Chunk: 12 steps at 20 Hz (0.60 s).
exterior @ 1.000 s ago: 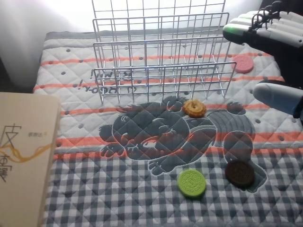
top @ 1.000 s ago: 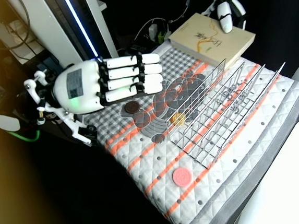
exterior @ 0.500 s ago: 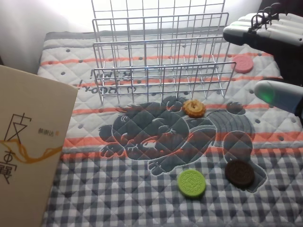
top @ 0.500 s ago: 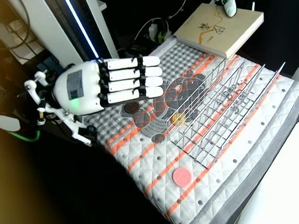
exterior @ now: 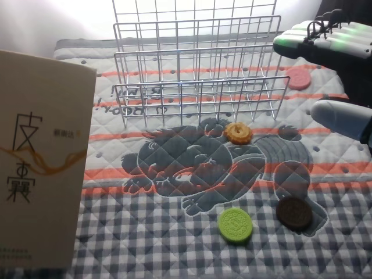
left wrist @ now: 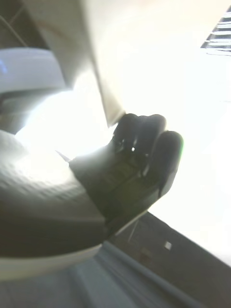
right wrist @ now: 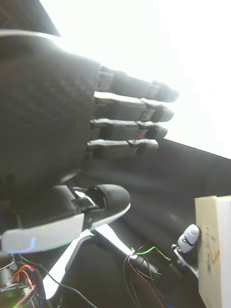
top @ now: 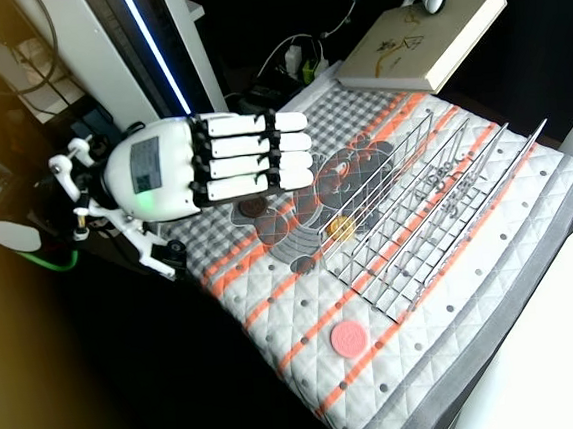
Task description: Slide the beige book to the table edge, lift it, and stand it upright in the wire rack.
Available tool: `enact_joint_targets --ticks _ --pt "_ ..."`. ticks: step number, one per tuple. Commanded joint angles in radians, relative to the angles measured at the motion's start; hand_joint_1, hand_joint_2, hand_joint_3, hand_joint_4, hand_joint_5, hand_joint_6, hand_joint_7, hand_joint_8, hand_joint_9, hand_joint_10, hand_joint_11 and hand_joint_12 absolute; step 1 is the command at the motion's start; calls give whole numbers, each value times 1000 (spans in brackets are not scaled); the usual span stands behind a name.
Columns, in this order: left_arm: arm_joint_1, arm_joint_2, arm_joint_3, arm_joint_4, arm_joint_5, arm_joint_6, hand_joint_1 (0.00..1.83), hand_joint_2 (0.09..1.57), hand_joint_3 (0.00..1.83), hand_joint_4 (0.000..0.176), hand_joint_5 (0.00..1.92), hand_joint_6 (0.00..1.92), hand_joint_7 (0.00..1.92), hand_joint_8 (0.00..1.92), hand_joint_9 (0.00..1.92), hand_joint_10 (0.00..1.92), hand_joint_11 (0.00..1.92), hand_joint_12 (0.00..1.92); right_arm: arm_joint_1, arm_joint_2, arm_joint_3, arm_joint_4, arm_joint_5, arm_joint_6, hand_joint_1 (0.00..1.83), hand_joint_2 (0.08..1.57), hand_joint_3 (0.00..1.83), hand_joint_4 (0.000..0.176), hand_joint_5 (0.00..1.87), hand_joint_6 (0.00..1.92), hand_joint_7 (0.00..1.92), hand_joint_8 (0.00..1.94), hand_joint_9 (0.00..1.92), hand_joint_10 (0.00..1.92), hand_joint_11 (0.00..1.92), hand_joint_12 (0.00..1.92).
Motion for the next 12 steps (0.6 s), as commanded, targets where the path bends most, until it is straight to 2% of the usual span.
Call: enact_joint_targets --ticks 1,2,3,5,6,7,8,9,10,11,12 --pt "-9 10 3 -31 -141 -13 1375 1136 0 0 815 1233 887 1021 998 1117 970 1111 2 -5 -1 31 122 2 204 1466 0 0 319 2 335 1 276 0 266 97" --pt "-13 7 4 -40 -154 -13 1473 1103 4 0 820 1155 899 971 1059 920 925 1379 2 -7 0 32 122 2 203 1459 0 0 320 2 338 2 273 0 268 92" --pt "-20 6 6 -41 -158 -13 1473 1103 4 0 820 1155 899 971 1059 920 925 1379 2 -8 1 33 122 2 203 1459 0 0 320 2 338 2 273 0 268 92" --pt "-60 -2 18 -34 -144 -3 1384 1126 0 0 810 1199 915 1017 1025 1095 1006 1129 2 -9 1 35 122 2 180 1461 0 0 326 1 351 2 298 4 298 80" --pt "-83 -9 27 -25 -131 5 1384 1126 0 0 810 1199 915 1017 1025 1095 1006 1129 1 -9 1 35 122 2 180 1461 0 0 326 1 351 2 298 4 298 80" --pt "-117 -21 40 -11 -112 13 1384 1121 0 0 796 1144 949 988 1043 1122 1079 1095 -1 -9 1 36 122 2 178 1447 0 0 332 1 349 0 318 3 389 85" --pt "-133 -27 47 -4 -104 14 1384 1121 0 0 796 1144 949 988 1043 1122 1079 1095 -1 -9 1 37 122 2 178 1447 0 0 332 1 349 0 318 3 389 85" --pt "-163 -38 61 9 -89 14 1365 1108 0 0 831 1102 1020 877 1092 1053 1092 1093 -1 -8 1 37 122 2 176 1446 0 0 339 3 351 1 322 3 406 85" --pt "-184 -46 72 16 -81 14 1383 1105 1 0 845 1103 993 891 1065 1099 1092 1098 -2 -8 2 37 122 2 172 1441 0 0 339 3 357 3 338 8 430 90" --pt "-210 -53 84 23 -70 15 1385 1107 1 0 856 1101 968 929 1053 1111 1092 1107 -3 -9 2 38 122 2 171 1442 0 0 340 2 360 3 325 2 370 60" --pt "-223 -56 91 28 -63 15 1267 1118 0 0 900 1086 1026 975 1153 933 1105 1153 -4 -9 2 38 122 2 174 1452 3 0 329 0 361 3 310 0 320 36"
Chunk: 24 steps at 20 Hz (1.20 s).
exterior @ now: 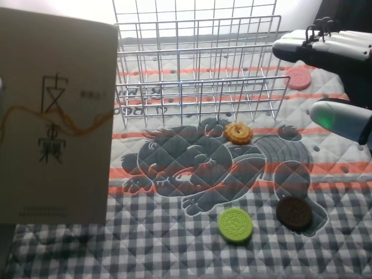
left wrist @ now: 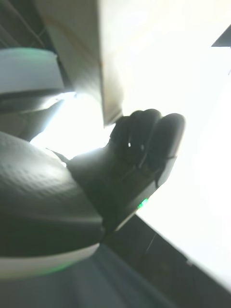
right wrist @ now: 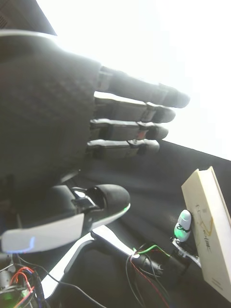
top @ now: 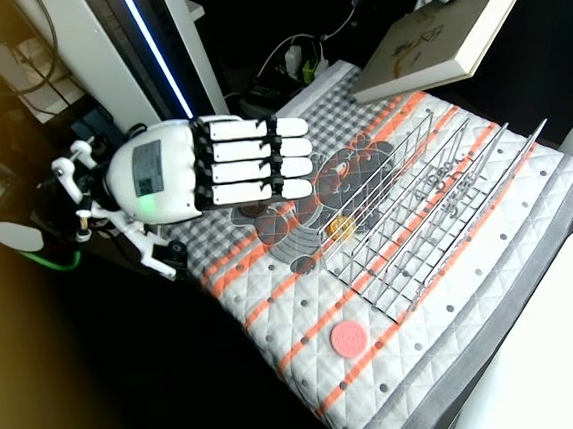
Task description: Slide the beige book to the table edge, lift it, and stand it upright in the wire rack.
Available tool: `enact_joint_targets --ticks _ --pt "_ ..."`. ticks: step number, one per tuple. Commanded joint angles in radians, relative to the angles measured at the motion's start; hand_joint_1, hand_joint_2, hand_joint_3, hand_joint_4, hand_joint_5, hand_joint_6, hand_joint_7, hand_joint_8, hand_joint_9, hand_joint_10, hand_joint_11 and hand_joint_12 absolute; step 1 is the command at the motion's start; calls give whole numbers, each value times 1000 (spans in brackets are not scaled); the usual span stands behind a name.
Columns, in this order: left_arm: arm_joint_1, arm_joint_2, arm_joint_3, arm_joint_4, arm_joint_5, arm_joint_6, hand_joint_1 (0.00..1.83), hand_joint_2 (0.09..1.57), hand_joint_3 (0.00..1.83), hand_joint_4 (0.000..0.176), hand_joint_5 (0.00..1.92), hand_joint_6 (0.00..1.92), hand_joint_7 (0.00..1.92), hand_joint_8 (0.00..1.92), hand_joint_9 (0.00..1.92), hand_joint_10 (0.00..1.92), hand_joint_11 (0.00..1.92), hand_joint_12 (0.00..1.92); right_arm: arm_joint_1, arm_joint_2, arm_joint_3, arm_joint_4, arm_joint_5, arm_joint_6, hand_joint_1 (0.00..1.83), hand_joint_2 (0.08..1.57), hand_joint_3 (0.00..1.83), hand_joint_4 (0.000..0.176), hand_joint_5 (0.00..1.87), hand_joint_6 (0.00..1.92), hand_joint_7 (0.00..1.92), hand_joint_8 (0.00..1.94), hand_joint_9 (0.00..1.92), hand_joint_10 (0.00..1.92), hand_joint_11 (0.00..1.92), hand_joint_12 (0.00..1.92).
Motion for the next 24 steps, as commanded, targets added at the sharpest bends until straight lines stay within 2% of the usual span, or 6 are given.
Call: enact_joint_targets --ticks 1,8,9,13,15,24 --pt "-19 3 13 -15 -119 -20 1248 1116 0 0 915 1060 1052 977 1207 865 1113 1180 5 -2 1 26 121 2 172 1448 1 0 327 0 363 3 310 1 315 33" --pt "-174 -24 57 111 -54 -10 1245 1105 0 0 930 1075 1092 858 1281 665 1141 1068 -7 -7 6 39 121 2 178 1446 0 0 346 4 356 0 300 2 319 21" --pt "-195 -28 63 132 -50 -10 1384 1094 1 0 886 1035 1004 873 1082 1076 1086 1079 -8 -7 7 40 121 2 157 1426 0 0 330 0 345 0 292 0 313 15" --pt "-323 -46 93 212 -35 -10 1242 1096 3 0 974 1011 1080 868 1283 573 1092 1087 -15 -12 12 48 121 2 11 1392 0 23 357 1 411 8 408 13 409 34" --pt "-378 -63 117 231 -19 -10 1379 1099 3 0 899 1072 963 889 1080 1054 1062 1049 -20 -14 13 54 122 2 4 1393 1 15 361 2 423 10 416 12 405 30" --pt "-739 -125 212 464 168 9 1397 1121 3 0 879 1164 918 948 985 1129 871 1280 -65 -28 15 92 156 2 108 1402 2 0 359 1 357 0 296 0 271 0"
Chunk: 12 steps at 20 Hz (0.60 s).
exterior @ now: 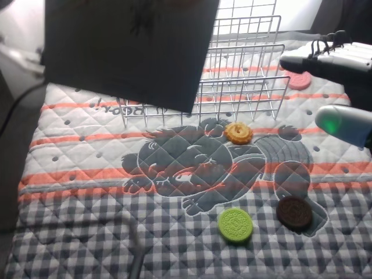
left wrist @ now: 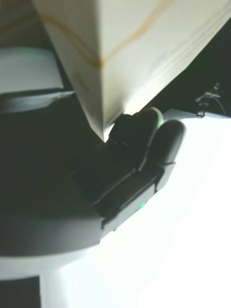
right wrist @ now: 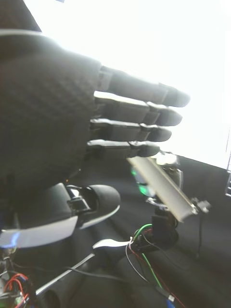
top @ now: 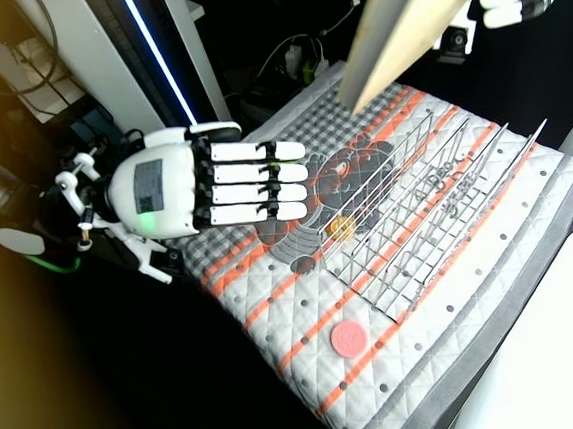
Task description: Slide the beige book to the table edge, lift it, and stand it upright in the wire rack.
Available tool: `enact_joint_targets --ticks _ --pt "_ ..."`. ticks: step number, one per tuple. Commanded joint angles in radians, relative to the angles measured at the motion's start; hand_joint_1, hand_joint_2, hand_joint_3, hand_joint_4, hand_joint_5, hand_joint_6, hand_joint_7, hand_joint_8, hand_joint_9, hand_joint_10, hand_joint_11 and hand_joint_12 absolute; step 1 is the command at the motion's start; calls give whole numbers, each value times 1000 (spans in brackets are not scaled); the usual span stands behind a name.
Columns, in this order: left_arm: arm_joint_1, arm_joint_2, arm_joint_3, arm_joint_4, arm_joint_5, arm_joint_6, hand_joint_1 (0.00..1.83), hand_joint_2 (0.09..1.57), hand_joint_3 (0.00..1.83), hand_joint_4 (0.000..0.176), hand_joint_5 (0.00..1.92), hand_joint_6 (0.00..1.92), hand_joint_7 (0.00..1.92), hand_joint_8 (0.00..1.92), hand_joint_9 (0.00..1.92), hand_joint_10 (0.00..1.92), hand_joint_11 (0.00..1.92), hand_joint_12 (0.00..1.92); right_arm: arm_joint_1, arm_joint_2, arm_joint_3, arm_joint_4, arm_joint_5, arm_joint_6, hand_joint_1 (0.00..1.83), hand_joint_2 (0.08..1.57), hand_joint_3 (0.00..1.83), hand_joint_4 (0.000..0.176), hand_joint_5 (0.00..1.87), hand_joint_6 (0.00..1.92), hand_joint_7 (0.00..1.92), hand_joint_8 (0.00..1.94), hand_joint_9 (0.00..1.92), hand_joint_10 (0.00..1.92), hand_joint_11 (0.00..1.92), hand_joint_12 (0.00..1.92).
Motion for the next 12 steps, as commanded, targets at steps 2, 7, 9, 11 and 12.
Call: enact_joint_targets --ticks 2,7,9,11,12 --pt "-43 9 5 21 -48 11 1377 1121 0 0 866 1178 929 924 1002 1141 962 1134 -2 -4 2 30 146 3 184 1409 1 0 325 1 328 1 279 1 250 0" --pt "-92 27 -8 55 36 86 1292 1068 0 0 994 960 1160 715 1222 790 1085 1170 -18 -13 -4 37 159 3 317 1343 0 0 403 9 399 9 326 7 316 23" --pt "-98 31 -11 53 70 106 1273 1048 0 0 1046 893 1234 624 1349 622 1164 1102 -24 -15 -6 41 164 7 279 1338 0 0 414 7 401 4 353 10 358 39" --pt "-99 30 -11 43 104 148 1270 1067 3 0 1004 899 1173 786 1332 589 1143 1129 -31 -21 -7 45 166 9 293 1353 2 0 421 5 391 2 365 9 386 49" --pt "-99 30 -14 40 121 177 1274 1071 1 0 1012 854 1151 862 1321 644 1140 1153 -36 -24 -8 46 167 9 301 1356 3 0 425 6 390 2 355 3 373 43"
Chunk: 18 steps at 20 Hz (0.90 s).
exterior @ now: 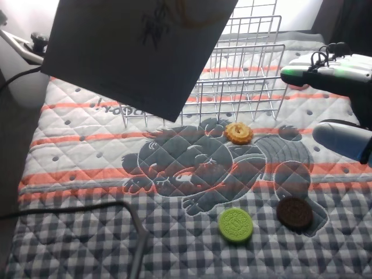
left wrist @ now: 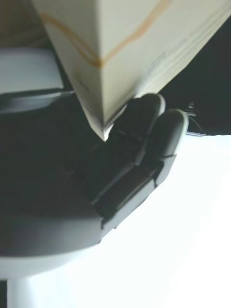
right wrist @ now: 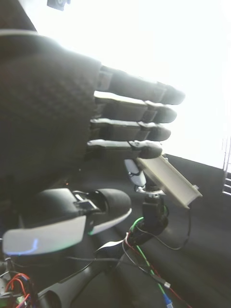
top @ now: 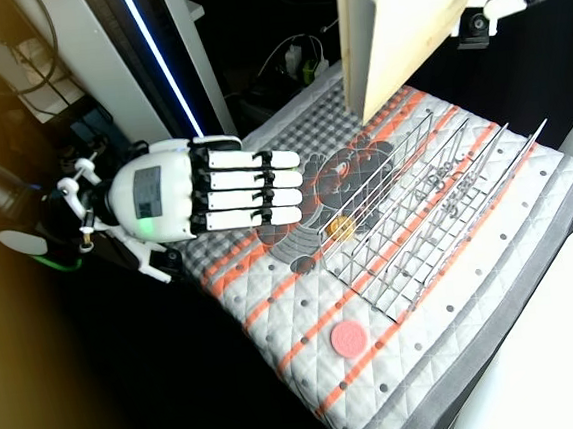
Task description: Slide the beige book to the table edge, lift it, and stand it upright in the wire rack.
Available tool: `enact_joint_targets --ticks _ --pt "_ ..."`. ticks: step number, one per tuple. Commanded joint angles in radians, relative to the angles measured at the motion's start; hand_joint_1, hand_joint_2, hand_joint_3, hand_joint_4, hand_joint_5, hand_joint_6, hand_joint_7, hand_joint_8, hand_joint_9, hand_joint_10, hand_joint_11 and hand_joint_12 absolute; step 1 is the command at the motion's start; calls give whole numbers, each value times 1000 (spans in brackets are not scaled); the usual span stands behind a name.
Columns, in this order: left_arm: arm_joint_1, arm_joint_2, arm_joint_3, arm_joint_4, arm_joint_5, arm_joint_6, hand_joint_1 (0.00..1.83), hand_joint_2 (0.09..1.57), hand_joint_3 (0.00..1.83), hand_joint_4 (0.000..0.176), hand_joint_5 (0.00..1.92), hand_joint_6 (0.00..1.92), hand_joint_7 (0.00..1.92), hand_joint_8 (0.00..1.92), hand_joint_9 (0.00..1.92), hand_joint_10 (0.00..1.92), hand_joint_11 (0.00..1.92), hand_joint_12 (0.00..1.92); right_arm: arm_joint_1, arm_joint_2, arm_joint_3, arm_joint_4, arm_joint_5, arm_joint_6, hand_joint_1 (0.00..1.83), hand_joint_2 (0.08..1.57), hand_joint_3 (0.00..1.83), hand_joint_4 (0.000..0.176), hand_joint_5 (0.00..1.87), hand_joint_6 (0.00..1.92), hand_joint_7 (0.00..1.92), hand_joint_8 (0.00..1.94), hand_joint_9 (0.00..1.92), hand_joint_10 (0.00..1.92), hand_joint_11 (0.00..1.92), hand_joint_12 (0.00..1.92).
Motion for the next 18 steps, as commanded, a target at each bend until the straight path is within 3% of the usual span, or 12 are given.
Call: enact_joint_targets --ticks 1,2,3,7,12,17,18 --pt "-22 9 -2 -27 -99 -3 1276 1068 0 0 1036 806 1145 887 1316 670 1149 1139 -1 -2 -4 22 123 5 306 1361 5 0 424 5 397 5 352 2 370 42" --pt "-23 10 -4 -26 -99 -1 1375 1069 16 0 999 763 1063 913 1097 1049 1146 1130 -3 -2 -6 24 124 6 310 1362 5 0 425 5 402 6 351 1 369 41" --pt "-23 12 -9 -25 -107 4 1393 1084 1 0 968 789 1034 944 1042 1140 1140 1129 -7 -4 -6 27 127 8 297 1367 5 0 422 3 401 4 347 0 369 40" --pt "-36 28 -41 -11 -105 53 1396 1098 1 0 901 864 1028 933 1018 1201 1138 1160 -16 -11 -7 37 138 14 342 1356 0 0 444 6 419 5 386 8 418 45" --pt "-39 27 -48 -6 -85 71 1403 1060 0 0 991 849 1127 691 1080 1079 1121 1122 -19 -19 -4 44 145 21 358 1333 0 0 464 5 446 6 418 5 450 41" --pt "-38 29 -65 -39 -80 162 1399 1074 0 0 991 773 1054 858 1058 1119 1126 1079 -33 -22 -4 52 148 24 362 1336 0 0 455 0 434 0 404 0 431 26" --pt "-37 31 -73 -57 -80 198 1302 1073 0 0 1004 823 1133 868 1191 836 1147 1065 -35 -22 -4 52 149 27 324 1342 2 0 441 0 416 0 390 0 421 21"
